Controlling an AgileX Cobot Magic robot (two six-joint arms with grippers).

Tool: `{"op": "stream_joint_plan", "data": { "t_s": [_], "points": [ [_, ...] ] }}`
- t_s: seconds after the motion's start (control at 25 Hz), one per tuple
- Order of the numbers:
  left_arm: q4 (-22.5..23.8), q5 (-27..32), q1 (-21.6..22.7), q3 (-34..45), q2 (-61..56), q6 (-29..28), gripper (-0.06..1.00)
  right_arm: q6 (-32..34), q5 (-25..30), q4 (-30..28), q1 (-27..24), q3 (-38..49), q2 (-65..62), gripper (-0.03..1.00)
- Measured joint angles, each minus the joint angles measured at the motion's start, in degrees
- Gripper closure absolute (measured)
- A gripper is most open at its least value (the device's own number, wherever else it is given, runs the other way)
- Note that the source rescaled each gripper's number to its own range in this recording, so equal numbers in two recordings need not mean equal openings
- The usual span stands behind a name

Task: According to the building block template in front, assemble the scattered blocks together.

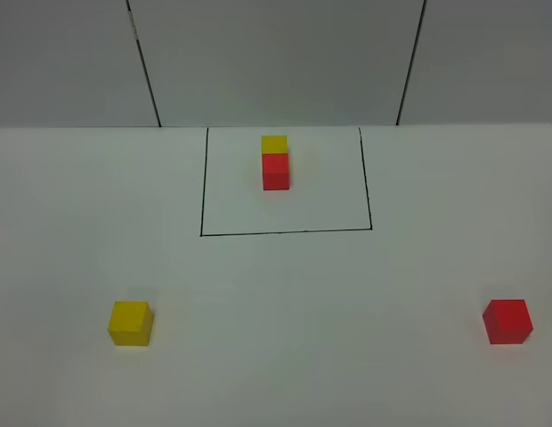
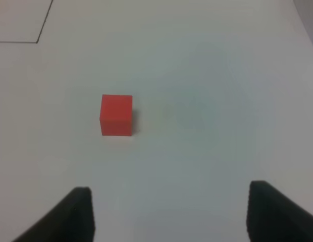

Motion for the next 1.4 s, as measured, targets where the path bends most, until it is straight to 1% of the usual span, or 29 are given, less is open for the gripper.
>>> {"op": "stream_joint_plan", "data": {
  "t_s": [1.4],
  "points": [
    [0.00,0.00,0.00,0.00,0.00,0.00,0.46,0.00,0.00,0.00,0.00,0.00,0.00,0.62]
  ]
}}
